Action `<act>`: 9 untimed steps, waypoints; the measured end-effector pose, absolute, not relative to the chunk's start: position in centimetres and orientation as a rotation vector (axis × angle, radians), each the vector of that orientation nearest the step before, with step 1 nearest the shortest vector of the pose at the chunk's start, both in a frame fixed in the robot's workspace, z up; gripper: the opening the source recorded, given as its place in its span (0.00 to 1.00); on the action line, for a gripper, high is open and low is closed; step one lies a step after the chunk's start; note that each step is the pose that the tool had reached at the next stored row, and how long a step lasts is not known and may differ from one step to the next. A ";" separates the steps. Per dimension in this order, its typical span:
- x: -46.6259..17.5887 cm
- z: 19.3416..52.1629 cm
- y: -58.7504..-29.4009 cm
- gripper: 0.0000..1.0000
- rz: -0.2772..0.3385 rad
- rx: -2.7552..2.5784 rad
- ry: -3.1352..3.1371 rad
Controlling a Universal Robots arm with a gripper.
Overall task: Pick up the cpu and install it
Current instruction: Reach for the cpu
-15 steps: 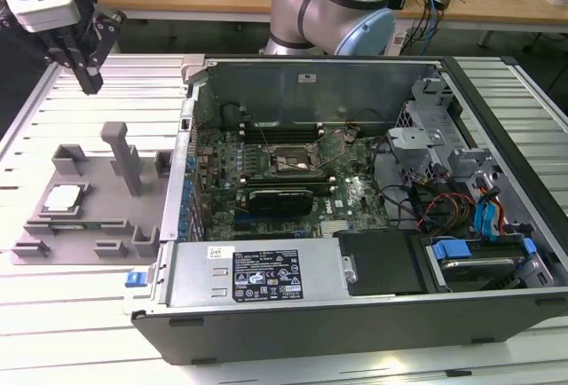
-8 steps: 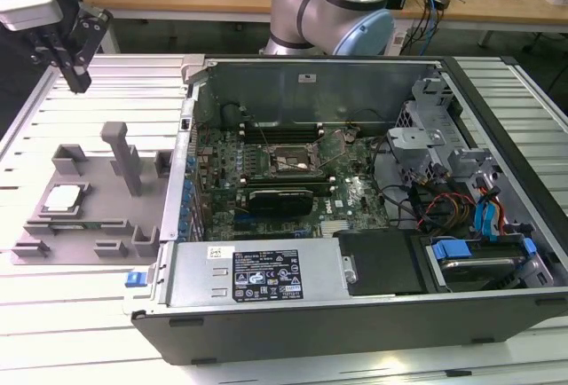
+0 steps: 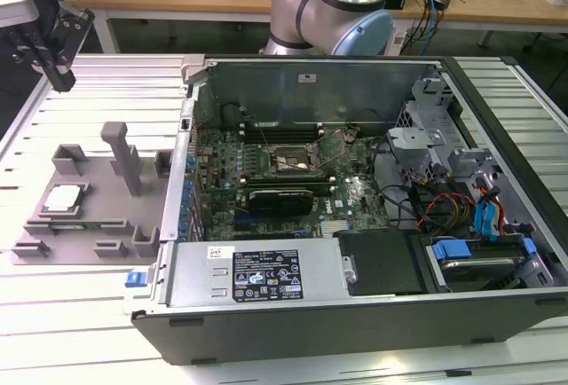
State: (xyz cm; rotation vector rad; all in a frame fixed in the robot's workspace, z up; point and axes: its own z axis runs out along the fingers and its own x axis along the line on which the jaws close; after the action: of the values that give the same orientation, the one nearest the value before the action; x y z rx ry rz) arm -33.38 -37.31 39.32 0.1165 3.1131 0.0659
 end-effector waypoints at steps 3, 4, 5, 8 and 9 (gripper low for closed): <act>-34.0 39.3 -37.3 0.11 0.066 0.116 3.113; -34.3 39.2 -37.3 0.11 0.066 0.116 3.112; -34.7 39.1 -37.3 0.11 0.066 0.117 3.112; -35.7 38.7 -37.3 0.11 0.066 0.116 3.111; -36.1 38.5 -37.3 0.11 0.066 0.116 3.111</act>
State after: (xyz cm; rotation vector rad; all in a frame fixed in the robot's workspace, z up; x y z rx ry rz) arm -36.07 -37.31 38.54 0.1163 3.1111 0.0659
